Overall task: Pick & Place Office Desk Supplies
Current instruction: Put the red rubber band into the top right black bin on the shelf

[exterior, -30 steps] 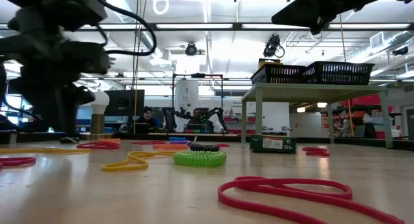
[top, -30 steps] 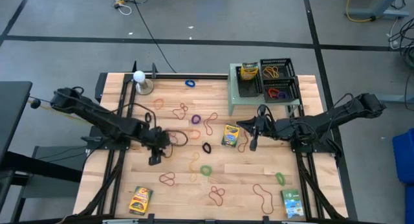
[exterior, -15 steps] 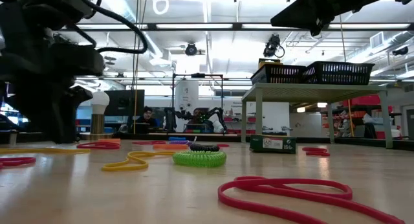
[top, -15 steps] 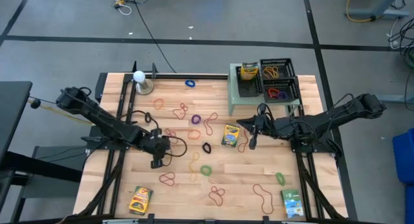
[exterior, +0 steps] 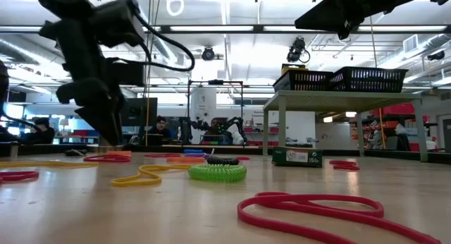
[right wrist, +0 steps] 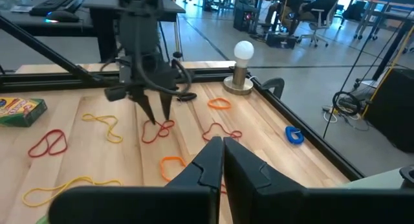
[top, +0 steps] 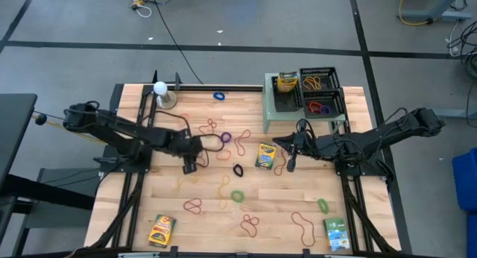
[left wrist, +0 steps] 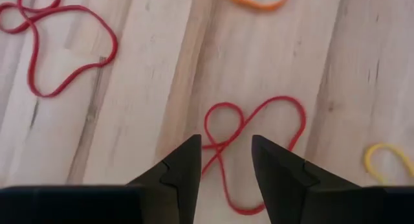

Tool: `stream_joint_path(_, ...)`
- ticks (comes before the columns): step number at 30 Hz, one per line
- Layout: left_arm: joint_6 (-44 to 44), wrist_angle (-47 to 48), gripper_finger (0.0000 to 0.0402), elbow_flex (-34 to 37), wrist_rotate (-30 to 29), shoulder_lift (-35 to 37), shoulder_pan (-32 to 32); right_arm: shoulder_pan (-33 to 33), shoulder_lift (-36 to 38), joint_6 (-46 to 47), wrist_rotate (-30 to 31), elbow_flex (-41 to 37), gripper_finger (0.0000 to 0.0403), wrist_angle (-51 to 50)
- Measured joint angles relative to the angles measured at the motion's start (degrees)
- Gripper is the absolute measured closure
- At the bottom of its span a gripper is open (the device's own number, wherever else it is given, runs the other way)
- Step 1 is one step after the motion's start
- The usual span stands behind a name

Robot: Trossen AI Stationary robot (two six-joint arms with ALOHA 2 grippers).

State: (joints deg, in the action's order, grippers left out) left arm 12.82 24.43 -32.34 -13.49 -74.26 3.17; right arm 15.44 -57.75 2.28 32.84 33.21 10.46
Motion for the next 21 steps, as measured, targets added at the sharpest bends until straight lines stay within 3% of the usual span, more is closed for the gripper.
stream_joint_path(8, -9.38, 2.97, 0.0259, 0.06, 5.38, -0.02, -5.10, 0.00, 0.00, -0.35, 0.00, 0.00, 0.0380, 0.00)
stream_joint_path(21, -12.77, -1.37, 0.0279, 2.23, 4.18, -4.18, -5.12, 0.00, -0.01, -0.65, 0.02, 0.02, 0.0380, -0.02)
